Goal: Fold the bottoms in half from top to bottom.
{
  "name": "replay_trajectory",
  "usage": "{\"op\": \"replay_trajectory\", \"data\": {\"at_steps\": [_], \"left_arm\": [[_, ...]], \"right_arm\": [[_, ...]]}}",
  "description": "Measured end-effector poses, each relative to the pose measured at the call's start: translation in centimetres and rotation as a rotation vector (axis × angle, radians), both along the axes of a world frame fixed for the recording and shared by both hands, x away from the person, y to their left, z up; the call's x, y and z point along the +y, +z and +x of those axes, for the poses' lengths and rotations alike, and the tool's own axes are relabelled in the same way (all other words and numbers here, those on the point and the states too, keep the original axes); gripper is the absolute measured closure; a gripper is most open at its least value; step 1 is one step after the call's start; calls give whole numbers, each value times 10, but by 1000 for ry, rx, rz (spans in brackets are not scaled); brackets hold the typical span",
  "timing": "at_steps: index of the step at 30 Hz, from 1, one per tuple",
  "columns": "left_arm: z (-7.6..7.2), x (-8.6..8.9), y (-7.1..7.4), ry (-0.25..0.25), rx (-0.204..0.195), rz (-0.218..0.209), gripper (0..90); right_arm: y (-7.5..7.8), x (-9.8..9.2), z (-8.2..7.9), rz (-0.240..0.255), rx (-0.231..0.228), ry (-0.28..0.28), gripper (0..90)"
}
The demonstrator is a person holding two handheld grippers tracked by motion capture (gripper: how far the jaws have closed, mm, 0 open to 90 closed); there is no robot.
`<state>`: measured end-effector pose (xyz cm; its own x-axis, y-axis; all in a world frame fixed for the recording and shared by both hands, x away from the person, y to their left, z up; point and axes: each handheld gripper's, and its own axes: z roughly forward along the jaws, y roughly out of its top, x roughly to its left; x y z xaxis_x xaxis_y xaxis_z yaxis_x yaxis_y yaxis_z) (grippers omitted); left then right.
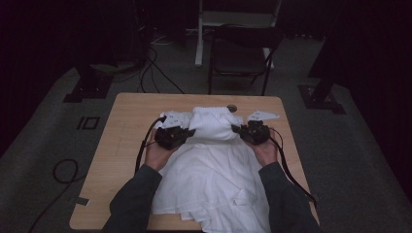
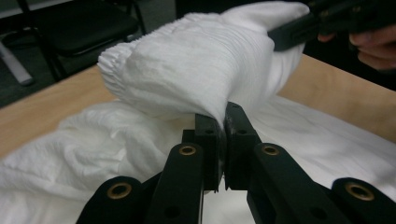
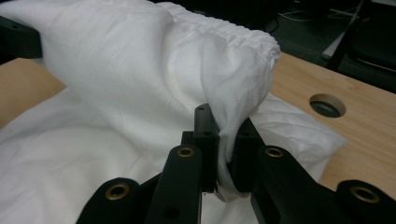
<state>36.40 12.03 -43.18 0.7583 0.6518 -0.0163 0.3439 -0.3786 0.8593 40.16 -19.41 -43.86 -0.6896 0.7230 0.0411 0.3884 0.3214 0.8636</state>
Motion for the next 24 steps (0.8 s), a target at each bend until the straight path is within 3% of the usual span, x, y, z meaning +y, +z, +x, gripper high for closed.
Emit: {"op": "replay_trajectory", "data": {"at_steps": [3,5,6,7,8,10,13,15,17,18,20,24], "left_arm": [[-12,5,-20,-11,53,16,862],[-19,8,-38,-19,106,32,861],[-19,8,-38,-19,106,32,861],[-26,10,-59,-27,164,44,861],[-29,10,-69,-26,192,57,856],[-33,11,-89,-24,242,71,851],[-32,11,-108,-21,285,105,843],[-30,9,-113,-21,271,151,839],[-26,9,-114,-20,281,137,842],[-25,8,-113,-16,269,153,843],[-21,6,-112,-5,237,188,844],[-4,3,-112,35,208,214,844]], "right_arm": [[-12,5,-18,-46,17,36,843],[-29,10,-29,-101,41,64,843],[-29,10,-29,-101,41,64,843],[-36,12,-33,-123,53,72,843],[-53,16,-40,-163,91,91,843],[-68,18,-46,-185,133,102,842],[-87,21,-50,-209,192,116,840],[-97,23,-49,-221,223,119,837],[-103,25,-47,-224,239,116,834],[-103,25,-45,-221,238,117,834],[-104,25,-39,-202,245,113,834],[-106,25,-24,-165,256,84,833]]}}
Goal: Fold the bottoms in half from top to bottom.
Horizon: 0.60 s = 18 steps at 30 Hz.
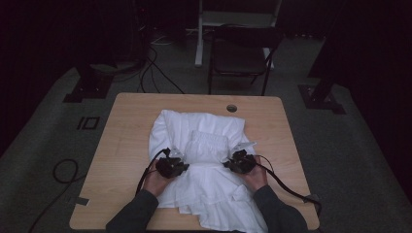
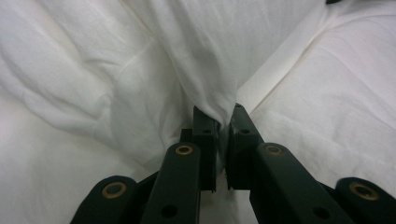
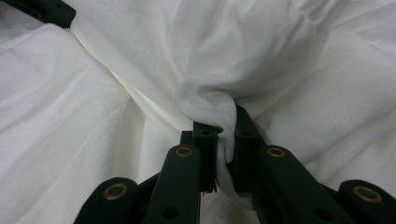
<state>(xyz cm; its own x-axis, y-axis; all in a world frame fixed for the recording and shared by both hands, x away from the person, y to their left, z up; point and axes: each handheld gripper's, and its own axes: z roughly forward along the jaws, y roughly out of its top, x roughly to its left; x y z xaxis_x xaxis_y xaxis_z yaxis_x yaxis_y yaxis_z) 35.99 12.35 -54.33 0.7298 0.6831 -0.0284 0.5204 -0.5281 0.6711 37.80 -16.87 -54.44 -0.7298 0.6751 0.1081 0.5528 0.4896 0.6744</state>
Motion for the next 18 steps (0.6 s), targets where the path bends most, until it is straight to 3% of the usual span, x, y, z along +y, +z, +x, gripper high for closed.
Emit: {"op": "replay_trajectory", "data": {"at_steps": [3,6,7,10,14,18], "left_arm": [[16,-3,2,38,-9,24,835],[30,-2,5,82,22,14,781],[34,1,6,92,36,3,733],[32,10,17,102,51,-51,586],[25,21,37,106,38,-114,530],[31,29,56,129,-3,-155,525]], "right_arm": [[0,3,12,5,-3,-27,832],[1,6,25,8,8,-49,814],[1,7,28,8,20,-52,786],[8,7,33,-4,65,-29,564],[24,0,29,0,38,-21,459],[46,-14,30,61,-13,-38,441]]}}
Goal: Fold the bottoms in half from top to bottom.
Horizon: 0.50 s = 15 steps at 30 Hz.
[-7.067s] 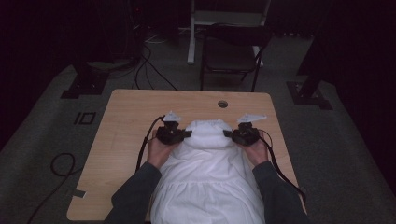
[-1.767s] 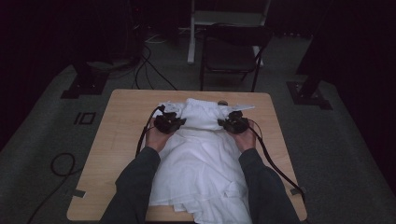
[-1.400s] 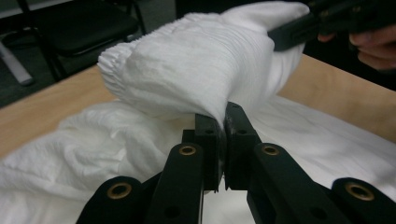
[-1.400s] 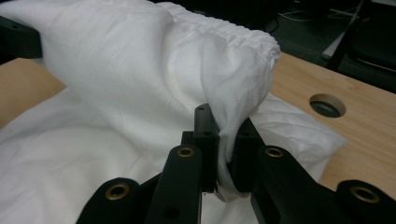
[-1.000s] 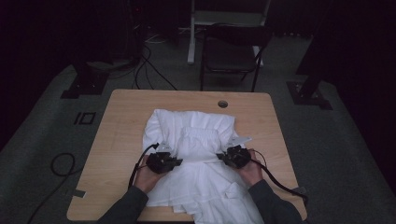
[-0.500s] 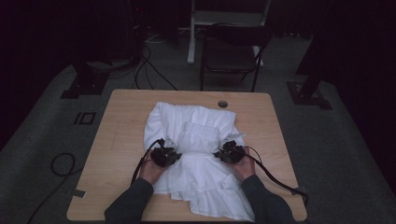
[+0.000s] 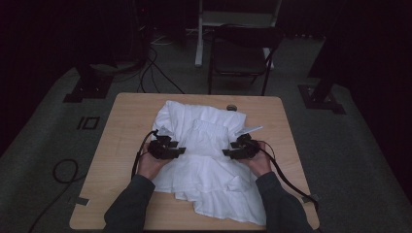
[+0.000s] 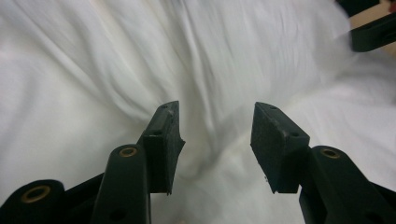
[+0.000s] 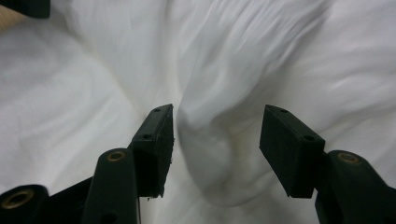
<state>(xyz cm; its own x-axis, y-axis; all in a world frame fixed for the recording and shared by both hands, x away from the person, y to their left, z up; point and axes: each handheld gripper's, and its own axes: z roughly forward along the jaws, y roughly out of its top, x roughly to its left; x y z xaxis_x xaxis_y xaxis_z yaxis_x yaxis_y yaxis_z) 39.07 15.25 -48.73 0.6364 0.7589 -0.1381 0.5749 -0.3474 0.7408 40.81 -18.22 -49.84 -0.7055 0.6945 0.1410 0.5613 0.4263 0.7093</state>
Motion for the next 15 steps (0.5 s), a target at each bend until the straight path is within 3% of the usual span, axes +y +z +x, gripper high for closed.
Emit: {"op": "replay_trajectory", "data": {"at_steps": [1,3,5,10,15], "left_arm": [[4,1,4,8,-8,-1,539],[14,0,8,33,-21,10,616],[27,-4,10,43,-23,12,712],[61,-24,6,67,-3,35,763],[83,-41,-8,74,43,86,765]], "right_arm": [[5,-3,2,15,-15,-16,472],[14,-10,8,44,-44,-57,677],[16,-14,19,64,-43,-105,787],[-1,-8,53,52,12,-188,829],[-21,-3,77,37,92,-241,845]]}}
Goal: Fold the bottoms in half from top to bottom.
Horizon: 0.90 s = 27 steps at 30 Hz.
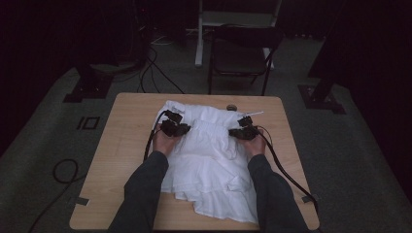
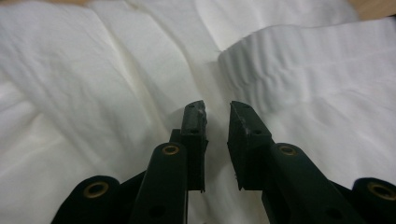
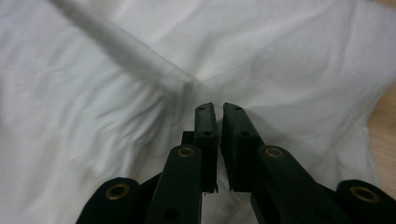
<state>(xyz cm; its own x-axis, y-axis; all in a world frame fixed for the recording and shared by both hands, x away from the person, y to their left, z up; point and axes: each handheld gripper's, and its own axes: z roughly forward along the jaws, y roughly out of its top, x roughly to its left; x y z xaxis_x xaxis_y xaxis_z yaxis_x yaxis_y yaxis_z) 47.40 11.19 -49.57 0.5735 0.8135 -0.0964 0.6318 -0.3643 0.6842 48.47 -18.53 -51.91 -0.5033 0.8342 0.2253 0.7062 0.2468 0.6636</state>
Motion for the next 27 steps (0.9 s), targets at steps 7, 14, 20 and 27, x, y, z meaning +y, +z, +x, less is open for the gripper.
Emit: {"op": "replay_trajectory", "data": {"at_steps": [7,14,20,27], "left_arm": [[-7,-4,-9,-50,16,-51,762],[-45,-3,-7,-164,-43,-110,759],[-75,-1,-10,-251,-69,-127,739],[-101,3,-28,-306,-33,-93,720]], "right_arm": [[-7,-3,4,186,45,68,808],[0,-6,-20,256,-7,185,766],[7,-11,-50,291,-64,266,727],[12,-15,-70,224,-110,326,694]]}}
